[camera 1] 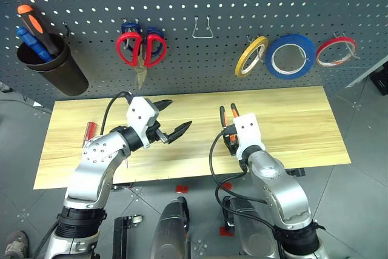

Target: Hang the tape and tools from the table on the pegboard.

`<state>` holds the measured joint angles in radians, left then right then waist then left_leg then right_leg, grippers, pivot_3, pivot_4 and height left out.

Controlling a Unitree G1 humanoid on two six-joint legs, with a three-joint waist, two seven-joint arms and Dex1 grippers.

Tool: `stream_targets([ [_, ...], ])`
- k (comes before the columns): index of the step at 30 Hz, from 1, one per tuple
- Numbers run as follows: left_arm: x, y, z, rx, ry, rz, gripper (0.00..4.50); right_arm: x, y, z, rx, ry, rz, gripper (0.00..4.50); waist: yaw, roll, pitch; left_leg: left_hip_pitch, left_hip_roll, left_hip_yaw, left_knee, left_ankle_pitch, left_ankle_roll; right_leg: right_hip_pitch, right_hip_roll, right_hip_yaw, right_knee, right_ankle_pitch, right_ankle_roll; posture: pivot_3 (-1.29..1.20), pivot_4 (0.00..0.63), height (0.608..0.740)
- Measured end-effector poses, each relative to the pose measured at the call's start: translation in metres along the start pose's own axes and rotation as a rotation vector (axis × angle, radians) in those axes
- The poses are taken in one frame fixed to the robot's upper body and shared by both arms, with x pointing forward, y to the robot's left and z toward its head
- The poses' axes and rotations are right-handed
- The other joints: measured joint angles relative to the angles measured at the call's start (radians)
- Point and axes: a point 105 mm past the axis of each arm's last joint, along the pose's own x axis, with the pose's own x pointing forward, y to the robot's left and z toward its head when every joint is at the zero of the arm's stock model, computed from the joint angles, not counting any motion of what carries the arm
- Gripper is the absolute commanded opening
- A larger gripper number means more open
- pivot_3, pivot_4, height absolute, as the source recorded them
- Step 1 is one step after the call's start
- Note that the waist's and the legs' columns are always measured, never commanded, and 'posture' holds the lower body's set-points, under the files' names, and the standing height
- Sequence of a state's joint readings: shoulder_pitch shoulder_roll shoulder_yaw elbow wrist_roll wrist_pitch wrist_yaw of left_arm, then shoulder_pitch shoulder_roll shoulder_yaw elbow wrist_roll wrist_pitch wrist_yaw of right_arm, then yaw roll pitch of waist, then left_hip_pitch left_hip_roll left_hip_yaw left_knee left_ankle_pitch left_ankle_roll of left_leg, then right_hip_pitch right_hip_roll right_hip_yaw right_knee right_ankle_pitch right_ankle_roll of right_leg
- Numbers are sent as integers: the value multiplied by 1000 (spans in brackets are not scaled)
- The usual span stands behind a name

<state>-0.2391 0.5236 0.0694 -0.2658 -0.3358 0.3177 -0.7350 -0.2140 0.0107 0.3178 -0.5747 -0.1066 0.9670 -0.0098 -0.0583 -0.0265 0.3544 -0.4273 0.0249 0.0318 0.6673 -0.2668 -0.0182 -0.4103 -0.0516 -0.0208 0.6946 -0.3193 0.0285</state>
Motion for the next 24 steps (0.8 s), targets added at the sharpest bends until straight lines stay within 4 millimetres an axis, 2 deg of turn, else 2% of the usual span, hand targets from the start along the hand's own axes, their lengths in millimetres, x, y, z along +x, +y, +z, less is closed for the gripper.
stream_targets([
  [5, -5, 1, 0, 0, -12, -4, 4500, 0, 0, 66, -20, -247, 0, 2674, 1, 0, 0, 0, 0, -1, 6, 1, 0, 0, 0, 0, 4, 1, -1, -85, 329, 740],
  [7, -6, 4, 2, 2, -16, 2, 4500, 0, -3, 86, -27, -322, -10, 2674, 1, 0, 0, 0, 0, -1, 7, 1, 0, 1, 0, -1, 4, 1, -1, -93, 328, 740],
  [15, -4, 12, 7, -3, -35, 3, 4500, 12, -3, 152, -25, -529, -8, 2674, -2, 0, 0, -1, 0, -1, 9, 1, 0, 1, 0, -1, 5, 1, -1, -81, 307, 740],
  [21, -9, 19, 12, -4, -52, 38, 4500, 18, 16, 200, -26, -692, 38, 2674, -13, -1, -1, -1, 1, -1, 9, 1, 0, 0, 0, -1, 5, 1, -1, -47, 305, 740],
  [24, -16, 22, 11, 0, -41, 67, 4500, 22, 24, 218, -46, -757, 56, 2674, -15, -2, -1, -1, 1, -1, 10, 1, 0, 0, 0, -2, 6, 1, -1, -23, 307, 740],
])
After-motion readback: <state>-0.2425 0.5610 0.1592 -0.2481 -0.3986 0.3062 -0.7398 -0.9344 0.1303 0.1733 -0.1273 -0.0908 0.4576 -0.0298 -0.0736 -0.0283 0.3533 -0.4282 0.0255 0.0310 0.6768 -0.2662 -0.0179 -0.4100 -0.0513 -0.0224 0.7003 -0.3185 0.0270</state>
